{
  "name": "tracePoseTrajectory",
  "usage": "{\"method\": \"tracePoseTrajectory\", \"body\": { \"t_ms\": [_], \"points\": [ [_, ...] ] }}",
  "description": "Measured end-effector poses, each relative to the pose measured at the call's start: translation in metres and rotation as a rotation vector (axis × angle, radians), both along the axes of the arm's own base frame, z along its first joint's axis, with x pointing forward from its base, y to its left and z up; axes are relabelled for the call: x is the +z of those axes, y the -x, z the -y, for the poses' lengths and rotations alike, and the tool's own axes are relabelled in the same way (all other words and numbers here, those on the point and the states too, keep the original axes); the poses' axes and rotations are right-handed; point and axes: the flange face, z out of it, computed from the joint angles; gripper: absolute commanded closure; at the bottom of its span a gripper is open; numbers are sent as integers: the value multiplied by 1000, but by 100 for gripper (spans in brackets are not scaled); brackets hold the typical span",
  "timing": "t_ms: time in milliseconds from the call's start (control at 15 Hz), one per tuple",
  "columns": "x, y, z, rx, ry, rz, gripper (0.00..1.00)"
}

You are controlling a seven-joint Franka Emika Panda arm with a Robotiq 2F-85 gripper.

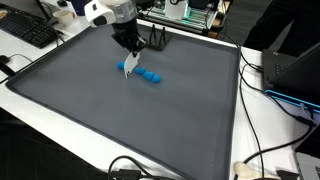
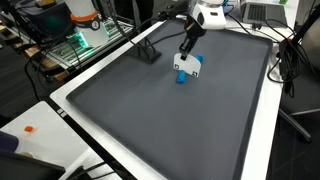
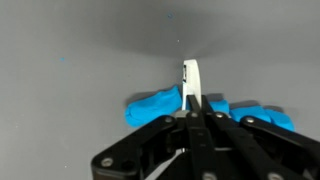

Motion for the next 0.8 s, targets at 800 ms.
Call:
{"method": "tracePoseTrajectory", "body": {
  "t_ms": [800],
  "points": [
    [29, -1, 3, 28, -7, 24, 99]
  ]
}}
